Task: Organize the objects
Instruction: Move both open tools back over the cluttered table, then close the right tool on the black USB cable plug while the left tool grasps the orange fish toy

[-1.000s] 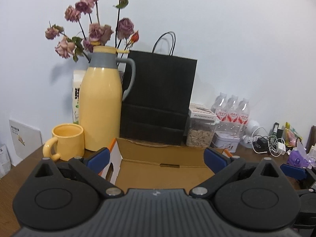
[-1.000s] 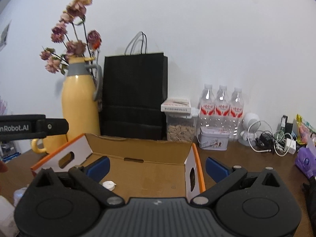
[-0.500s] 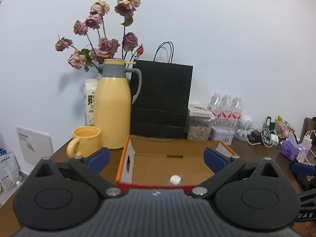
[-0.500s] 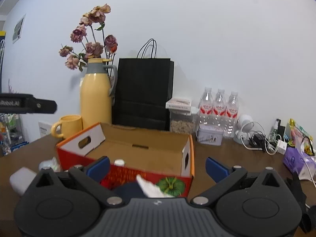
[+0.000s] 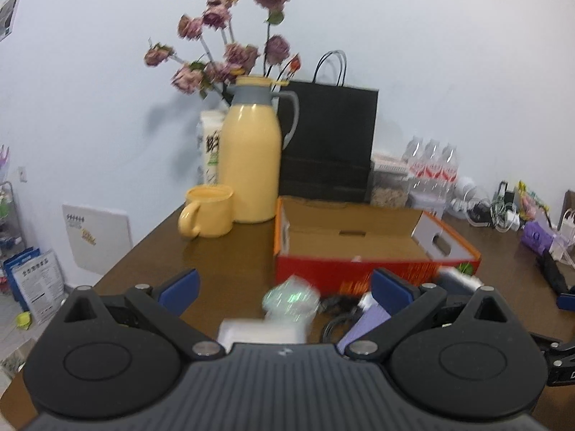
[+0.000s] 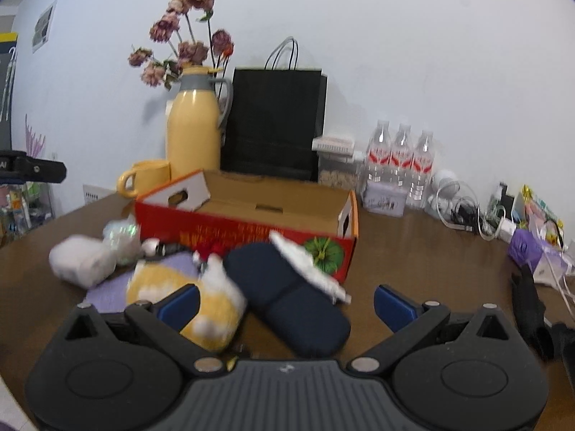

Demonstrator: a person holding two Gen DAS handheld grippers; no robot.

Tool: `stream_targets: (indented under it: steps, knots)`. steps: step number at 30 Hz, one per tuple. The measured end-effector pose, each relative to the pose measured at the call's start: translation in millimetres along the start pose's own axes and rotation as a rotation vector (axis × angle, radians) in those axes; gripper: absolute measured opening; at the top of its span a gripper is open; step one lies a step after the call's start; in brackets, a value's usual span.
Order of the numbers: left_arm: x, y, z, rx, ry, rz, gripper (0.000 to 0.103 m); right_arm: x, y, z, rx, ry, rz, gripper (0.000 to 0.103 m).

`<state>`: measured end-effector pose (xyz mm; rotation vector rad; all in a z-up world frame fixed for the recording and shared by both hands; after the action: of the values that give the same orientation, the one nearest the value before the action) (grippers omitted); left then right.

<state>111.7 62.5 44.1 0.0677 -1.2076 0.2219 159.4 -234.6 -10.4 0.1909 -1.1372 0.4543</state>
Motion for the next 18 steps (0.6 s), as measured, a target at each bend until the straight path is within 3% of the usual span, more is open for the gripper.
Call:
stream_targets:
  steps: [7,12,16,18]
  knots:
    - [-39,14,12,-0.001,0.075,-0.014,0.103,-39,14,2,0.042,0.075,0.019,0.101]
    - [-46,17,17,-0.005,0.087,-0.015,0.103,-47,29,-21,0.070,0.122,0.076,0.082]
    - [-44,21,19,0.000,0.081,-0.008,0.103,-45,20,-33,0.073,0.137,0.027,0.055]
    - [-45,23,18,0.005,0.086,-0.003,0.103,-46,15,-38,0.089,0.152,0.007,0.053]
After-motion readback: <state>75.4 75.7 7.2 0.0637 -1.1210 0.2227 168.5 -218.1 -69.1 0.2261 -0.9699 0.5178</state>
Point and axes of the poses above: each gripper's, at about its wrist camera, not at the fingertips, and z roughly against the way its jaws point, y to its left, x to its top, the point moved 6 cm from there along -z, roughly the way its jaws point, and after that the axes turned 1 degree about -y, right-handed, at the moved point
